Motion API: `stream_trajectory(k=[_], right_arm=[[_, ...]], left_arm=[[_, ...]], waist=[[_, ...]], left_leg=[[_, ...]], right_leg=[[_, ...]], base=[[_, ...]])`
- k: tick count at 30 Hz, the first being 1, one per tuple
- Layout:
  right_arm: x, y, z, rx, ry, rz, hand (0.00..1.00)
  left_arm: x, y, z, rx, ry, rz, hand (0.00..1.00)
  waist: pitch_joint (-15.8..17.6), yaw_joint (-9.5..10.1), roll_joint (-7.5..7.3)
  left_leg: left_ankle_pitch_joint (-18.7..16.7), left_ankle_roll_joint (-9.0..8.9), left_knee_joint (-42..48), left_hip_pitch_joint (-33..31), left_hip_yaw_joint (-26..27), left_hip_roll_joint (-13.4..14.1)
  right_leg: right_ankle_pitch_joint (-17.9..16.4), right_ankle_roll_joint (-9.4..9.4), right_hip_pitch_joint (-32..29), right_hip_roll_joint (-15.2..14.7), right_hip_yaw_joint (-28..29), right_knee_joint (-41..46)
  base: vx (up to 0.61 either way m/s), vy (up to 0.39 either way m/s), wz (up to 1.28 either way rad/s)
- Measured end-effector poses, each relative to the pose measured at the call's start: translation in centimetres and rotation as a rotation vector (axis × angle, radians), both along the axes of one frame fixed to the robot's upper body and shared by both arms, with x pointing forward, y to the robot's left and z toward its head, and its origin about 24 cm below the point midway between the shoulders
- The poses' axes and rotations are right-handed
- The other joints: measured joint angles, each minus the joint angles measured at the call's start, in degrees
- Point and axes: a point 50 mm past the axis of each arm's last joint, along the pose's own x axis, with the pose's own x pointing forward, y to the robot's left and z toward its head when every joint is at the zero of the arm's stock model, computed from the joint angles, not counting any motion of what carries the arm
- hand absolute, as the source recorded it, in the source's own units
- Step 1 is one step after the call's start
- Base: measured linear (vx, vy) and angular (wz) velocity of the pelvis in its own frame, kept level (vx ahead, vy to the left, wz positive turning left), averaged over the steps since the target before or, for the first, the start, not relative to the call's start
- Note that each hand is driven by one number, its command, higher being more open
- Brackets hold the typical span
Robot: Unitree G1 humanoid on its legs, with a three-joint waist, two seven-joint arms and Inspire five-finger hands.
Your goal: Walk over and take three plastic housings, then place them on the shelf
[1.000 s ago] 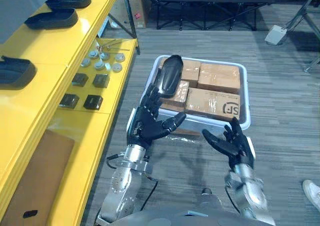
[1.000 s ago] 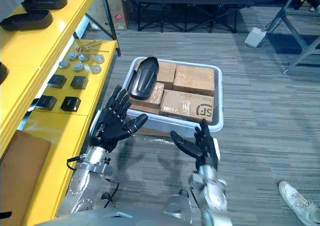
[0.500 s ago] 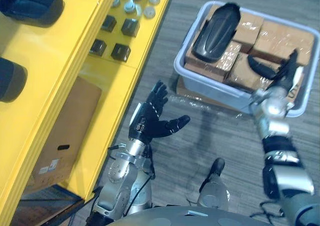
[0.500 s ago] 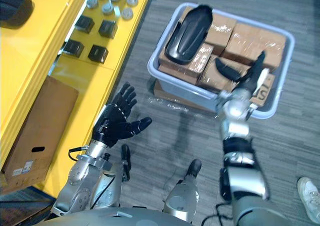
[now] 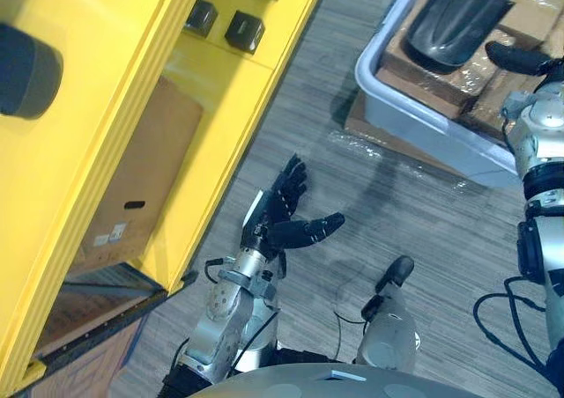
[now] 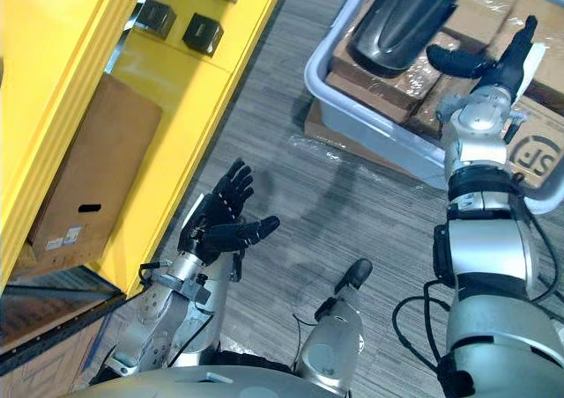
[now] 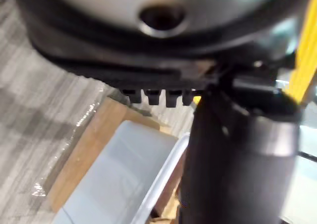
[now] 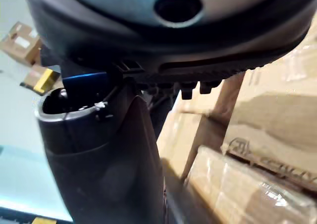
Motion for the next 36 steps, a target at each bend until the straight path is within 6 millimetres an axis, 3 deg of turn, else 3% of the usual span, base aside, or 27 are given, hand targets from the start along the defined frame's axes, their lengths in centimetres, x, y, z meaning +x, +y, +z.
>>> stream_trajectory(k=[8,11,13,20,21,24,30,36], right_arm=[[0.1,0.3,2.7,-0.012,-0.048,0.002,1.0],[-0.2,0.1,4.1,0.006,-0.095,-0.012,1.0],[-0.2,0.0,3.9,0.038,-0.083,-0.027,1.0],[-0.5,-1.8,0.5,0.127,0.134,-0.146,1.0],[-0.5,-2.0,0.3,0.13,0.146,-0.154,0.0],[-0.7,-2.4,0.4,0.143,0.165,-0.161,0.0],[-3.7,-6.5,0.8,0.19,0.21,-0.266,0.0],[-4.6,-7.6,-0.4,0.267,0.261,-0.27,0.0]], left_arm=[[-0.3,-0.3,-0.6,0.002,0.031,-0.006,1.0],[-0.4,-0.5,-0.5,-0.006,0.018,-0.008,1.0],[-0.5,-0.5,-0.7,-0.004,0.024,-0.009,1.0],[-0.6,-0.6,-0.7,-0.032,0.038,-0.008,1.0],[-0.6,-0.7,-0.7,-0.032,0.041,-0.011,1.0],[-0.9,-1.1,-1.2,-0.029,0.062,-0.029,1.0],[-1.2,-1.0,-2.4,-0.01,0.113,-0.028,1.0],[-1.6,-1.2,-3.2,0.015,0.135,-0.027,1.0]], waist=[[0.3,1.67,0.12],[2.0,1.85,1.02],[2.1,2.31,1.04],[2.1,2.7,1.05],[2.1,2.74,1.05],[2.1,2.77,1.14],[2.1,4.11,1.17],[2.1,3.99,1.18]], left_leg=[[0.1,0.21,1.0,-0.7,-1.3,-0.2],[0.1,0.23,1.1,-0.8,-1.5,-0.2],[0.2,0.21,0.8,-1.0,-1.5,-0.2],[0.6,0.27,0.6,-1.9,-1.4,-0.1],[0.7,0.29,0.6,-2.2,-1.4,-0.1],[0.8,0.31,0.5,-2.4,-1.8,-0.1],[2.9,-0.03,-2.7,-2.8,-3.1,-0.1],[4.1,-0.25,-4.4,-2.7,-3.3,0.1]], right_leg=[[0.0,-0.04,0.0,-0.1,-0.7,1.1],[0.0,-0.04,-0.2,-0.2,-0.7,1.9],[0.0,-0.04,-0.7,-0.2,-0.7,1.9],[0.0,-0.05,-1.5,-0.1,-0.8,2.0],[0.0,-0.06,-1.9,-0.1,-0.8,2.1],[-0.1,-0.11,-2.4,-0.2,-0.9,3.1],[-1.2,-1.88,-4.3,-0.2,-2.4,5.7],[-1.5,-2.28,-4.9,-0.1,-3.1,6.2]], base=[[-0.01,0.006,0.06],[-0.05,0.009,0.02],[-0.05,-0.006,-0.03],[-0.01,-0.002,0.0],[0.0,0.0,0.0],[-0.01,-0.005,0.04],[-0.02,-0.025,0.11],[-0.02,-0.039,0.02]])
